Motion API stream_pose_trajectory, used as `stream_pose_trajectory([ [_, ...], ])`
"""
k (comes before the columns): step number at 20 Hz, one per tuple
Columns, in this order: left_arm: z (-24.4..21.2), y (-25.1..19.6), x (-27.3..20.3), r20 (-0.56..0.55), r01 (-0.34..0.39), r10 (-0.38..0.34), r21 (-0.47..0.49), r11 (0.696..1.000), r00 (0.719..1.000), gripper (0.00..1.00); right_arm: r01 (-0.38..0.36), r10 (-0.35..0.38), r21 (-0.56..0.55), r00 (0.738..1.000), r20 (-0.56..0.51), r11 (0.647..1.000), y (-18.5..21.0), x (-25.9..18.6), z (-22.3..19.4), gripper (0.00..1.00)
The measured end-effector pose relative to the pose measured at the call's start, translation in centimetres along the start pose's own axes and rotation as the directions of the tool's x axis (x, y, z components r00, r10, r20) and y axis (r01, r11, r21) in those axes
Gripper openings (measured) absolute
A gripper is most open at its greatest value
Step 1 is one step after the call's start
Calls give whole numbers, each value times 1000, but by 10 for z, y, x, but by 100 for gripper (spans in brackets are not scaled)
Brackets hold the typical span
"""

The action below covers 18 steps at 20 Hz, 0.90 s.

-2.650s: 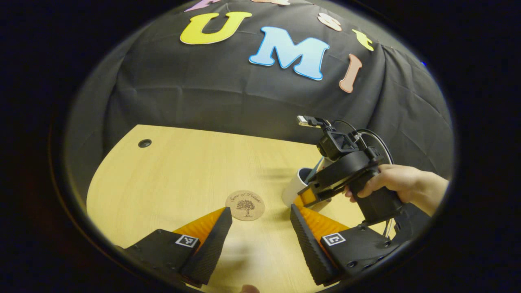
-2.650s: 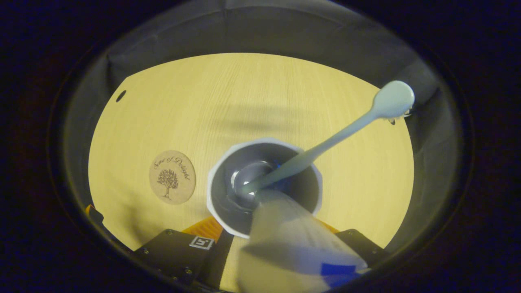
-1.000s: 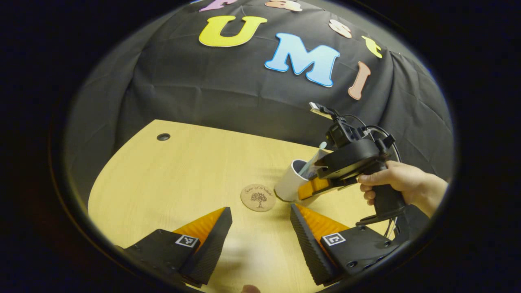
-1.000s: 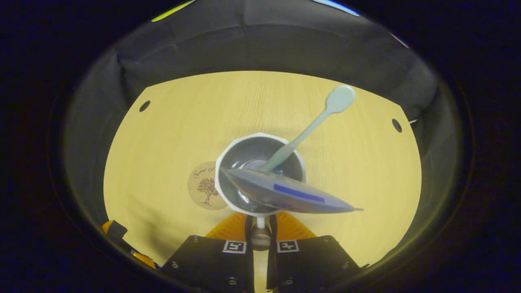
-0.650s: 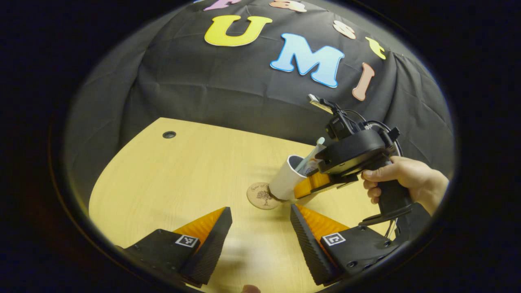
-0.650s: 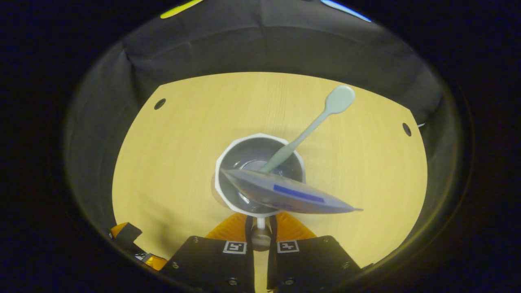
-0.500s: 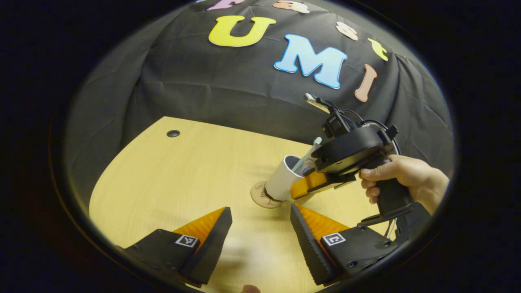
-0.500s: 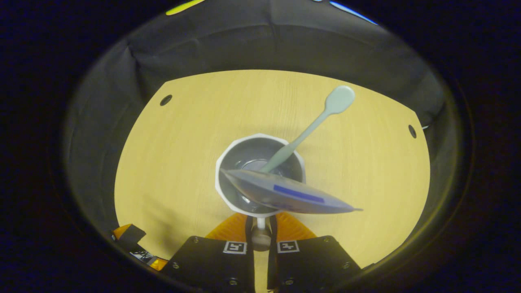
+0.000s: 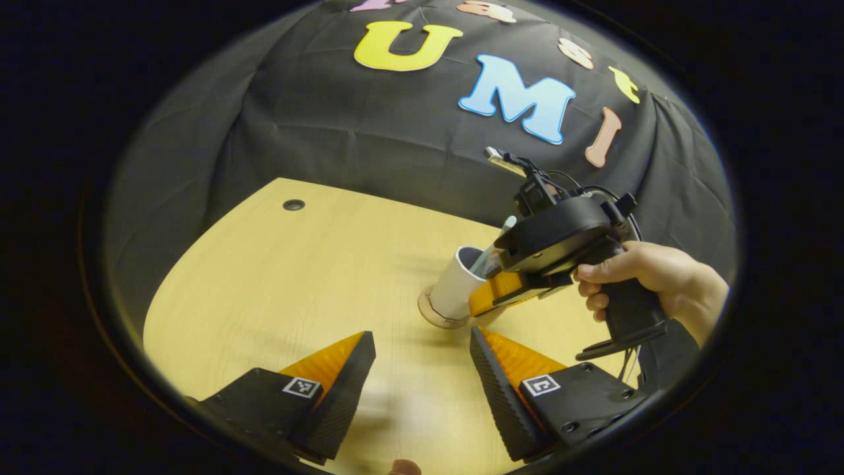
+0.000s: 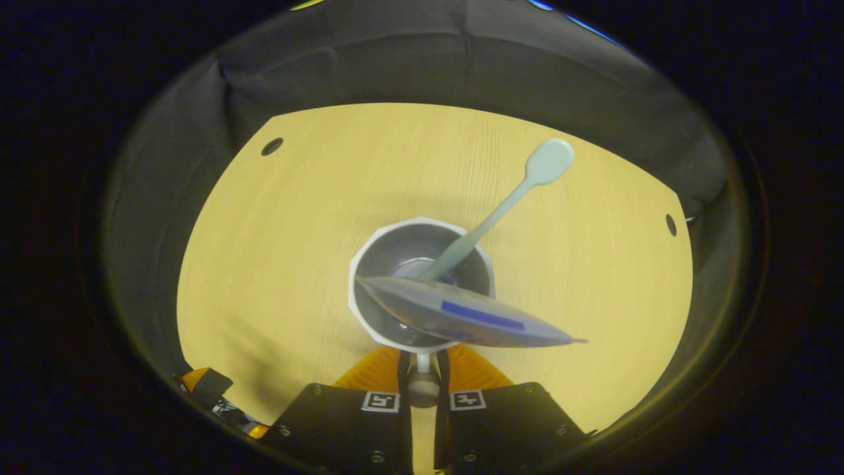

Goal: Put the toothbrush and toothpaste on the desktop into the cup, then pick up the cup and place it on the coaster on the desktop.

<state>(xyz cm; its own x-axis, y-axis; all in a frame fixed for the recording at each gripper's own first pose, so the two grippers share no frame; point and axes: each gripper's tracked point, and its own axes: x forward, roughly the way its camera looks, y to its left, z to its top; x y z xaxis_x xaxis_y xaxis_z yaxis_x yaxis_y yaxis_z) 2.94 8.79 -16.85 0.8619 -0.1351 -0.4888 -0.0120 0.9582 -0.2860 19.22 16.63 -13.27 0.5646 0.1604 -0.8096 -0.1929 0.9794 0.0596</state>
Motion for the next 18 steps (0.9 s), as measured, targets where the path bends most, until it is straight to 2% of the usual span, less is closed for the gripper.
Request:
stream_pose_trajectory([
  [4,-2,3,-1,-5,-5,5,-14,1000,1000,96,5,-5,-10,1000,-16,1000,13,7,-2,22],
  [8,-4,1,-2,-6,-4,4,-15,1000,1000,95,5,-5,2,1000,-6,1000,3,0,0,26],
  [11,-1,-6,-1,-1,1,-1,-4,1000,1000,95,7,-7,7,1000,10,1000,-3,-10,0,34],
  [12,-1,-8,0,1,5,-5,2,1000,1000,95,2,-2,3,1000,18,1000,-3,-15,-1,41],
  [14,2,-14,2,8,12,-12,20,1000,1000,96,-8,9,-10,999,42,1000,-3,-24,-1,61],
  [15,5,-16,3,15,13,-14,34,999,1000,96,-1,2,-12,998,58,1000,-8,-31,-1,69],
  [17,10,-22,7,33,8,-10,63,998,999,96,-17,17,1,995,94,1000,-11,-43,-3,75],
  [18,15,-26,7,48,12,-16,77,997,999,96,-29,27,15,993,117,999,-12,-51,-3,86],
])
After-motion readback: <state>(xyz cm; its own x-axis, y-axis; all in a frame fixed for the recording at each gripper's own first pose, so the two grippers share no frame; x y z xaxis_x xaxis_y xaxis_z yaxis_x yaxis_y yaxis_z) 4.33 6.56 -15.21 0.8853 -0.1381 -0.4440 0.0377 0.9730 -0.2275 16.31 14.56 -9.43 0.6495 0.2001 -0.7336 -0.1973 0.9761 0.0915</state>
